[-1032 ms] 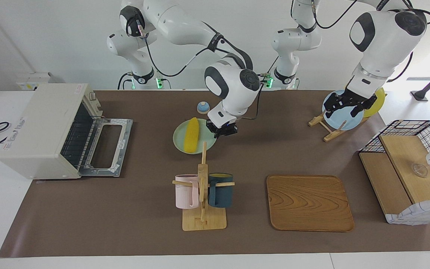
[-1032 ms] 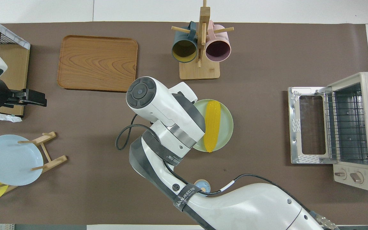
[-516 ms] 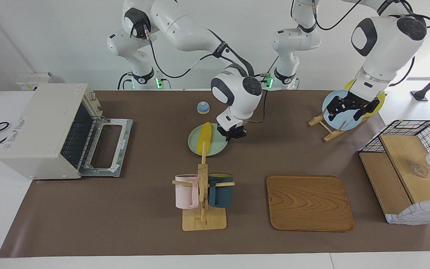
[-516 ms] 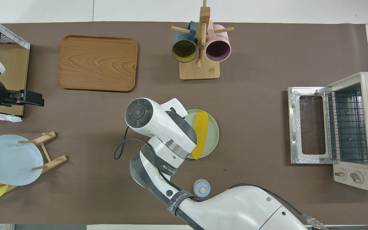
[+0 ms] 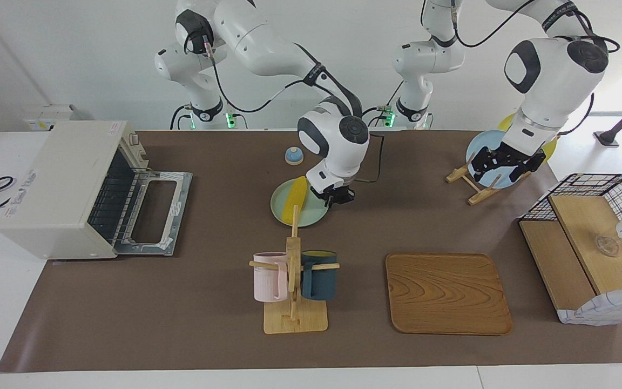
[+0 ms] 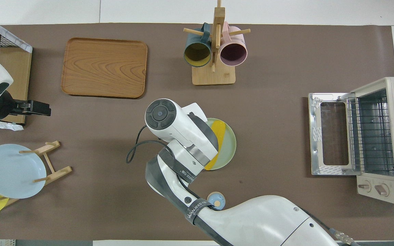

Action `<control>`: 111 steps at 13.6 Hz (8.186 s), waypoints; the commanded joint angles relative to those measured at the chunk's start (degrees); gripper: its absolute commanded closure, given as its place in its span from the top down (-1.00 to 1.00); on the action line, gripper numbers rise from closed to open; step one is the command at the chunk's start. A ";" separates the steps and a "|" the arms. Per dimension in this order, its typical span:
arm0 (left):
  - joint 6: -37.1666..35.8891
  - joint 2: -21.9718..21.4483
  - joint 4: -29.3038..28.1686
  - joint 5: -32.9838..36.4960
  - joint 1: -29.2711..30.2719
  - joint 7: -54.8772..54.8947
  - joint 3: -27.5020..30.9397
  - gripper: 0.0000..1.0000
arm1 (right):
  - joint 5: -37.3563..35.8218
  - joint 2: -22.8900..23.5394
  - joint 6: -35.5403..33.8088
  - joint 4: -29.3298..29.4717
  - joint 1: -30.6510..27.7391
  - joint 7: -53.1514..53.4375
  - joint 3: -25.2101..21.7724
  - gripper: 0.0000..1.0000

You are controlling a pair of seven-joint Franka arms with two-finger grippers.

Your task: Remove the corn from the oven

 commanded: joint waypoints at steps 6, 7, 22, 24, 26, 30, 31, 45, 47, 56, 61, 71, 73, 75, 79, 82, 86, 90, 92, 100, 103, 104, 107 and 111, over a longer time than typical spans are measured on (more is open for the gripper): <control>2.09 0.17 -1.06 0.27 -1.93 0.15 -0.57 1.00 | -0.62 -6.37 -4.81 -1.29 -4.78 -5.81 0.14 -0.82; 2.09 0.25 -0.97 0.18 -2.28 0.15 -0.57 1.00 | -0.72 -8.31 -7.52 -1.29 -7.07 -8.52 0.15 -0.87; 12.20 10.79 0.08 -4.56 -27.49 -13.47 -0.57 1.00 | -4.93 -32.05 9.23 -45.76 -33.54 -34.92 0.06 -1.00; 15.79 13.94 1.56 -5.35 -30.57 -15.49 -0.57 1.00 | -4.94 -32.15 9.67 -46.55 -33.63 -34.83 0.06 -1.00; 15.98 17.90 5.51 -7.19 -33.21 -15.59 -0.57 1.00 | -4.94 -32.32 10.99 -47.60 -33.98 -35.09 0.06 -1.00; 20.08 23.35 8.25 -7.72 -39.53 -15.59 -0.57 1.00 | -5.02 -33.20 15.03 -51.03 -36.18 -36.59 0.06 -1.00; 21.15 23.98 8.26 -7.73 -40.85 -15.59 -0.57 1.00 | -5.02 -33.29 14.86 -51.13 -36.10 -36.59 0.06 -1.00; 29.43 27.68 3.87 -7.99 -46.31 -18.40 -0.39 0.64 | -12.66 -34.51 7.50 -49.12 -38.47 -36.41 0.06 -1.00; 28.29 27.68 4.39 -7.99 -45.53 -18.40 -0.48 -0.37 | -13.98 -35.13 -0.31 -43.77 -38.38 -36.93 0.23 -1.00; 9.48 17.92 9.38 -11.68 -29.03 -17.78 -0.13 -1.00 | -15.39 -40.13 -9.93 -36.62 -47.50 -57.65 -0.21 -1.00; 9.48 26.85 18.59 -4.04 -14.07 -13.83 -0.13 -1.00 | -15.31 -42.43 -13.07 -34.09 -48.23 -60.67 -0.21 -1.00; 18.52 44.46 34.27 -4.04 -6.94 -7.94 -0.13 -1.00 | 0.05 -34.09 -30.30 -9.22 -45.15 -60.58 0.23 -1.00; 18.79 44.55 34.18 -4.03 -6.76 -6.55 -0.13 -1.00 | 3.06 -33.90 -31.46 -8.15 -45.59 -60.40 0.15 -0.54; 19.32 44.38 33.14 -4.03 -6.76 -3.56 -0.13 -0.93 | 3.77 -34.52 -31.72 -8.94 -45.76 -60.49 0.15 0.99; 20.37 43.76 32.16 -4.30 -6.76 -2.93 0.05 1.00 | 4.03 -34.69 -30.23 -8.24 -45.06 -60.23 0.32 1.00; 18.98 40.35 31.81 -4.39 -6.59 -3.46 0.05 1.00 | 3.68 -34.43 -29.79 -7.97 -45.06 -60.14 0.32 1.00; 8.54 32.80 30.94 -4.30 -6.67 -3.46 3.29 1.00 | 3.76 -32.85 -30.58 -5.78 -40.42 -60.23 -2.65 1.00; -2.53 24.01 29.09 -4.30 -6.67 -5.20 4.36 1.00 | 3.94 -33.03 -31.19 -5.86 -36.46 -60.32 -6.61 1.00; -7.55 20.57 29.09 -4.21 -6.67 -7.75 4.36 1.00 | 3.94 -32.94 -30.93 -5.86 -34.69 -60.32 -8.81 1.00; -19.87 5.18 21.27 -4.04 -3.87 -8.12 4.27 1.00 | 4.03 -32.76 -31.02 -4.56 -35.92 -60.23 -8.64 1.00; -21.81 2.46 20.04 -3.77 -3.07 -8.20 4.18 1.00 | 4.03 -32.06 -31.02 -3.58 -36.09 -60.32 -8.91 1.00; -21.99 2.28 19.77 -3.68 -3.42 -9.16 4.18 1.00 | 4.12 -32.14 -31.02 -3.84 -37.14 -60.49 -8.91 1.00; -24.01 0.79 19.51 -2.37 -3.16 -11.28 3.65 1.00 | 4.03 -32.67 -30.67 -3.84 -37.24 -60.40 -8.64 1.00; -22.44 0.69 18.46 -1.23 -3.07 -11.11 3.65 1.00 | 4.03 -33.02 -30.67 -3.93 -37.06 -60.40 -8.29 1.00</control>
